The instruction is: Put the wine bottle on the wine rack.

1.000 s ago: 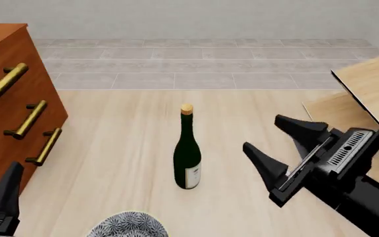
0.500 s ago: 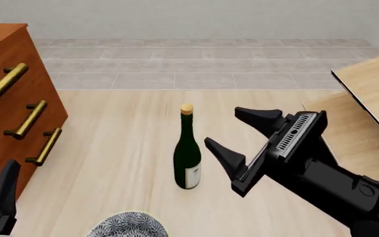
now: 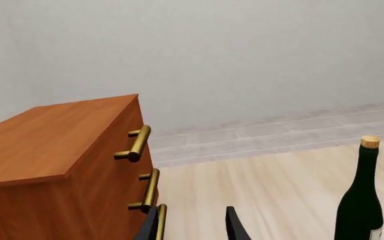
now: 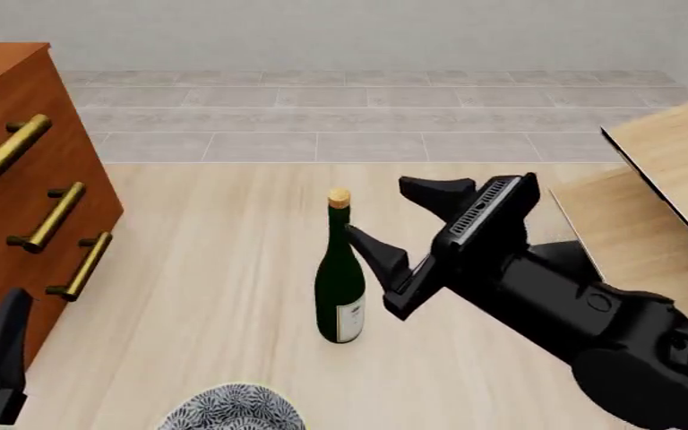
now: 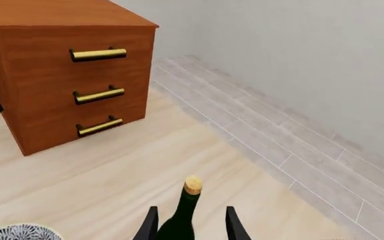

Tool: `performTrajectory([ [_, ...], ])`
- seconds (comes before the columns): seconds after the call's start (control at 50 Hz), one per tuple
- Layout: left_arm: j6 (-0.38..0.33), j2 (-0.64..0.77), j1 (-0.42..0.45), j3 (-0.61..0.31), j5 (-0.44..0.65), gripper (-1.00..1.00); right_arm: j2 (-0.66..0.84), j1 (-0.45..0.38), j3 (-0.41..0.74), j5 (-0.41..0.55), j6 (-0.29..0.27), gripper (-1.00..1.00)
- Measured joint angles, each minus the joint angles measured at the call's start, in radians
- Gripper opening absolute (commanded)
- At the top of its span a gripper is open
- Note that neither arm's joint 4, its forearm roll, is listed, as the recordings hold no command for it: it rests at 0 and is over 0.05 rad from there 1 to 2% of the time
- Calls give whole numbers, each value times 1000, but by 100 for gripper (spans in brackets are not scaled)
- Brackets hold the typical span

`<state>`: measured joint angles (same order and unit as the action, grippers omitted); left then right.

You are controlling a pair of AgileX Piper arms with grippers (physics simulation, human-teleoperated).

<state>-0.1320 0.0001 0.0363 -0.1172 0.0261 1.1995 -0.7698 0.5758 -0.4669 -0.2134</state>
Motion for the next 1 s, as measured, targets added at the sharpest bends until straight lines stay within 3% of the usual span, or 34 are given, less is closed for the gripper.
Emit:
performTrajectory([
  [1.0, -14, 0, -31, 13, -23, 100, 299, 9, 125, -103, 53, 100],
])
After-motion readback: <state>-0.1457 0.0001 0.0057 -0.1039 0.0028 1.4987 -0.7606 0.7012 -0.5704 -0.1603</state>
